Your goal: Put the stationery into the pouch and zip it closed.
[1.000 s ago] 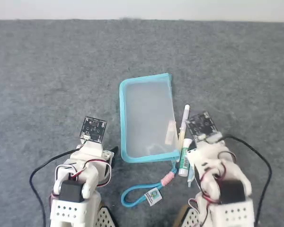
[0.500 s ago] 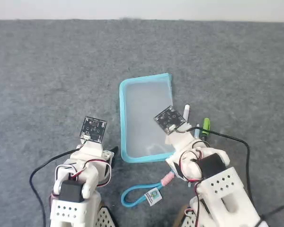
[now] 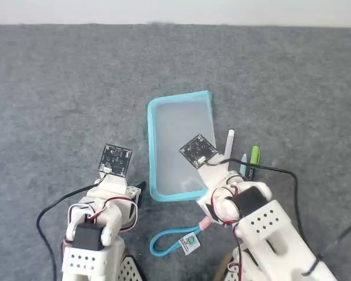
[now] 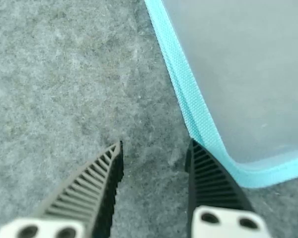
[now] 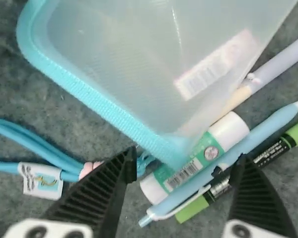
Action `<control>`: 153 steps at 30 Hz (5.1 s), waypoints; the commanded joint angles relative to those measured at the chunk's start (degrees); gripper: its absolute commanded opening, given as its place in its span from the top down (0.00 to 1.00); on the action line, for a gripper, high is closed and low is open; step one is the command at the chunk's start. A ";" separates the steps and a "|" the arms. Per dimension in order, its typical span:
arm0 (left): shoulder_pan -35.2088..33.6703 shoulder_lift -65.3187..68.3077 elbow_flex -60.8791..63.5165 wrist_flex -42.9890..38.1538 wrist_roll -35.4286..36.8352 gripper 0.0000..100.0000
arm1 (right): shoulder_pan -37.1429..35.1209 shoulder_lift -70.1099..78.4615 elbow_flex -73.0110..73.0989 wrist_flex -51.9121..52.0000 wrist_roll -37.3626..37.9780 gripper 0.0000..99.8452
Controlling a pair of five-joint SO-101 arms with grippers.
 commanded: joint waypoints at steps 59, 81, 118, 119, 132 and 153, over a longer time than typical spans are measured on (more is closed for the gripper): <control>0.09 -1.05 -0.40 0.26 0.44 0.80 | 7.43 41.80 -28.04 -14.29 -4.13 0.69; 0.09 -1.05 -0.40 0.26 0.44 0.80 | 7.52 26.42 -27.43 -1.27 -4.31 0.78; 0.09 -1.05 -0.40 0.26 0.44 0.80 | 29.58 -32.48 20.04 -4.79 1.14 0.90; 0.09 -1.05 -0.40 0.26 0.44 0.80 | 29.49 -33.36 20.13 -4.00 1.14 0.90; 0.09 -1.05 -0.40 0.26 0.44 0.80 | 29.32 -34.86 20.31 -2.86 1.14 0.90; 0.97 -1.05 -0.40 0.35 0.62 0.80 | 23.25 -31.96 10.20 0.40 4.92 0.90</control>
